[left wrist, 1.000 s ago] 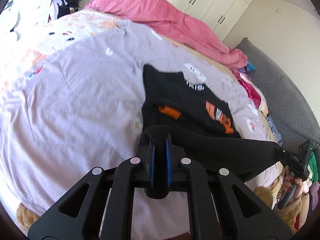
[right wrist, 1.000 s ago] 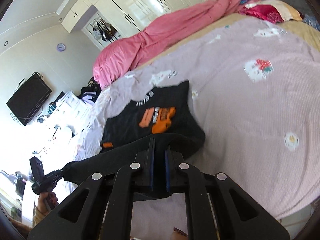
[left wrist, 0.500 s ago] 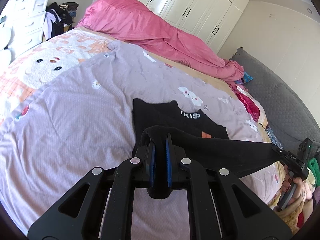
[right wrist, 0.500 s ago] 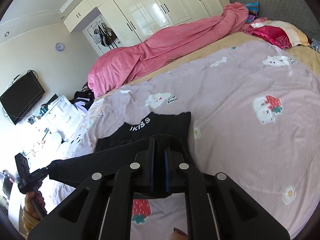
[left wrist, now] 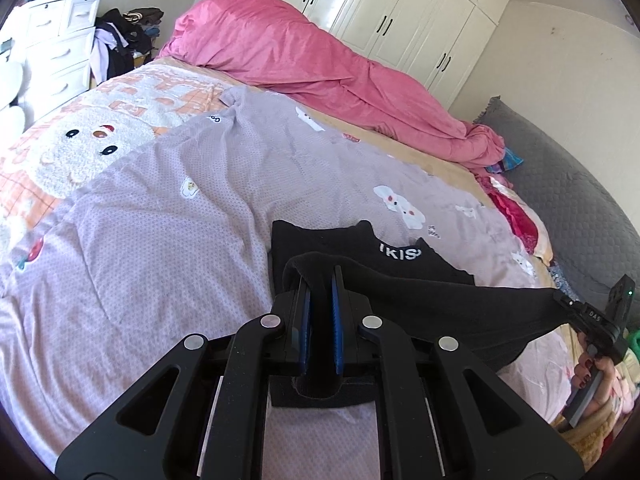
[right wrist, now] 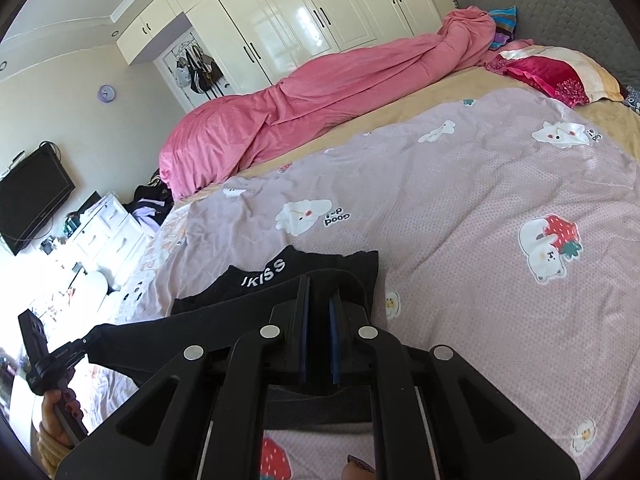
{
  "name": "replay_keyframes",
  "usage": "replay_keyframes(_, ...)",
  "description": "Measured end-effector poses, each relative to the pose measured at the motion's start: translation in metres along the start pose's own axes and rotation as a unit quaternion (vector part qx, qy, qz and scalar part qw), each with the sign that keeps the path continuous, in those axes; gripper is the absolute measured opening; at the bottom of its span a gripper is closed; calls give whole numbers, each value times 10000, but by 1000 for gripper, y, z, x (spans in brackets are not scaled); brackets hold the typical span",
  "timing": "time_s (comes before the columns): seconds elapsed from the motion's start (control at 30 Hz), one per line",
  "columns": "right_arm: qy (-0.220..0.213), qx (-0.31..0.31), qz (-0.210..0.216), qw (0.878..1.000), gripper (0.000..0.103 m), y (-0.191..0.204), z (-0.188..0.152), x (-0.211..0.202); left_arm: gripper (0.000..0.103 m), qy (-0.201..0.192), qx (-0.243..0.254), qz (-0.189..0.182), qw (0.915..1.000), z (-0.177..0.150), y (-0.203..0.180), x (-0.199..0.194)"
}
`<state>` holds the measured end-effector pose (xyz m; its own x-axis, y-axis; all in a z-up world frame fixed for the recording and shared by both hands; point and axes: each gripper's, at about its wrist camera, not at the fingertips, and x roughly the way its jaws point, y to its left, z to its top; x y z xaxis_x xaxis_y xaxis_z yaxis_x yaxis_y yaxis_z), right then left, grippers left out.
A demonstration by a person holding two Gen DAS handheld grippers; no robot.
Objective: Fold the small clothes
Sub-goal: 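Lift the hem with both grippers and fold it toward the collar, then lay the folded hem on the shirt and open both grippers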
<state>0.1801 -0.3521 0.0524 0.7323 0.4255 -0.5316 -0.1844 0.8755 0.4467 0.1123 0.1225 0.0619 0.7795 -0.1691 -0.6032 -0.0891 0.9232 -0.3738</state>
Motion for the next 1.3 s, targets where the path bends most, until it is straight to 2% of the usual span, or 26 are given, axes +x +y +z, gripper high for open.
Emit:
replay_keyframes(0.33,162,12,-215,9996,7,-6,3,36,3,215,333,430,9983,1,-2,39)
replay_keyframes(0.73,346,42,-395,9986,8,-16,-7,63,8,394,230,638,9969,-2,13,66)
replay_keyframes(0.77,354,21,-413,9985,9,-16,-7,65,8,391,218,672,9967,-2,14,67)
replay_keyframes(0.83,338,-17,-538,9980,18,-16,-8,67,11,396,203,701,9965,-2,16,68)
replay_keyframes(0.87,309,-41,-629,9975,23,-16,-8,66,17,373,189,718,9965,-2,17,66)
replay_keyframes(0.9,290,-34,-672,9973,35,-17,-8,66,22,340,175,734,9966,-2,18,64)
replay_keyframes(0.93,243,18,-706,9972,40,-20,-8,64,27,288,164,738,9967,-2,18,61)
replay_keyframes(1.03,177,69,-691,9974,41,-24,-10,57,27,145,195,790,9966,-2,15,50)
replay_keyframes(1.17,105,-195,-746,9970,41,-14,-16,44,27,4,317,750,9967,-7,5,33)
replay_keyframes(1.27,113,-489,-755,9959,41,-2,-26,37,27,64,438,660,9968,-18,-4,26)
replay_keyframes(1.3,190,-611,-755,9951,37,2,-32,37,27,150,482,600,9969,-25,-7,25)
